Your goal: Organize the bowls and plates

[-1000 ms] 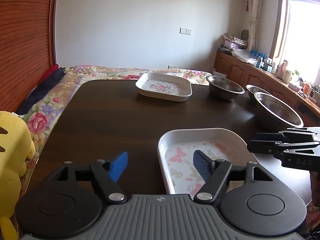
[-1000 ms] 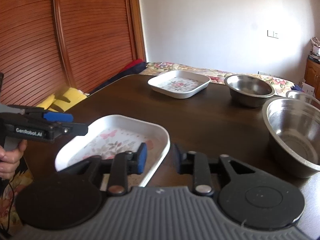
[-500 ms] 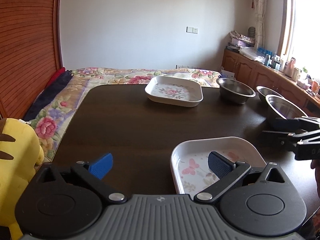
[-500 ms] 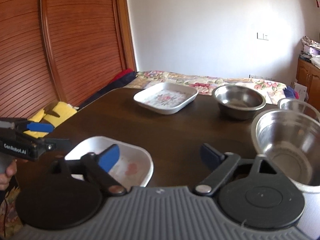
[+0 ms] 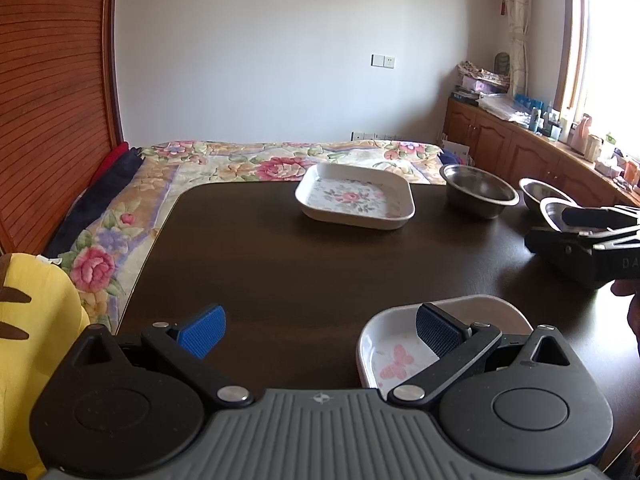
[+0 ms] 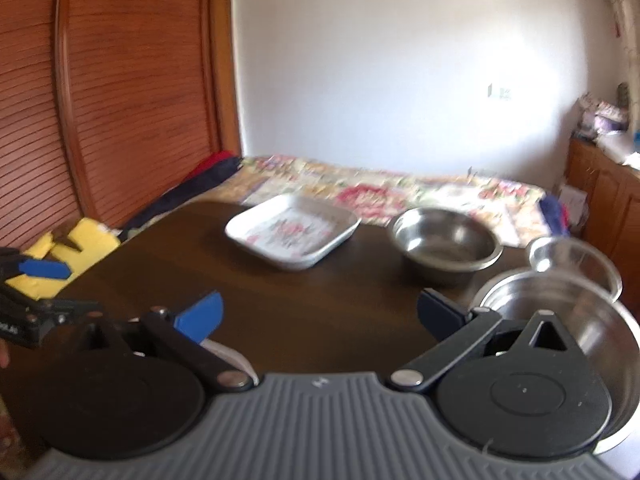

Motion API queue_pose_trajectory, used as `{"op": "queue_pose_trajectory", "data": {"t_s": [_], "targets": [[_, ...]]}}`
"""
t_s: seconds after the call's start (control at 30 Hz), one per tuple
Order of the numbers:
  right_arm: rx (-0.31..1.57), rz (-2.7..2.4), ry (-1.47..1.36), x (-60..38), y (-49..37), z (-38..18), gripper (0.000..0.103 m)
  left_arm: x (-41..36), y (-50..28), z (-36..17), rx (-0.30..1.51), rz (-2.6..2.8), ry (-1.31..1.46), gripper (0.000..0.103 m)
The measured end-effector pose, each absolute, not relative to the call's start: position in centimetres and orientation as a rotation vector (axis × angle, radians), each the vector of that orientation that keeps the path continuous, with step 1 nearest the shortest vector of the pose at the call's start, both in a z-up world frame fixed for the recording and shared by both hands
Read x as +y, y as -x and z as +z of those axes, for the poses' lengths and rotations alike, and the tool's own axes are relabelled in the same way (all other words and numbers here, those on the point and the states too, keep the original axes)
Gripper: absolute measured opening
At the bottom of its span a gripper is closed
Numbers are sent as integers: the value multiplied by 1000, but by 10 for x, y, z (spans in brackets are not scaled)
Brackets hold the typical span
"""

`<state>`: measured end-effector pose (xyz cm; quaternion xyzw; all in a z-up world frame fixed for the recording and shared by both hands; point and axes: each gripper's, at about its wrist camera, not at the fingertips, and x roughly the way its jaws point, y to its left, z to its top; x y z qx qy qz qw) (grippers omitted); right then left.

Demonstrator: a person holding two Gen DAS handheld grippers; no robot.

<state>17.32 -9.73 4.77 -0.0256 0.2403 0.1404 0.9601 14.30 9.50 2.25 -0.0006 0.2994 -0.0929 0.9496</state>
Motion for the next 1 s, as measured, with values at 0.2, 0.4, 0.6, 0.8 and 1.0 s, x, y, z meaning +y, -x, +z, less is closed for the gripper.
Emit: {"op": "queue_pose_trajectory", "data": {"t_s": [0.2, 0.4, 0.6, 0.8, 1.0], "targets": [[485, 254, 29, -96, -187, 58, 103, 102, -157, 31, 594, -193, 8, 103], [481, 252, 53, -91, -205, 67, 103, 105, -178, 44, 571, -207, -16, 103], [521, 297, 36, -83, -230, 67, 103, 110, -198, 53, 543, -278, 11, 103], [528, 302, 5, -70, -251, 65, 103, 112, -225, 61, 539, -303, 11, 98], [578, 278, 23, -58, -277, 54, 82, 108, -259, 58, 557, -336, -18, 86]]}}
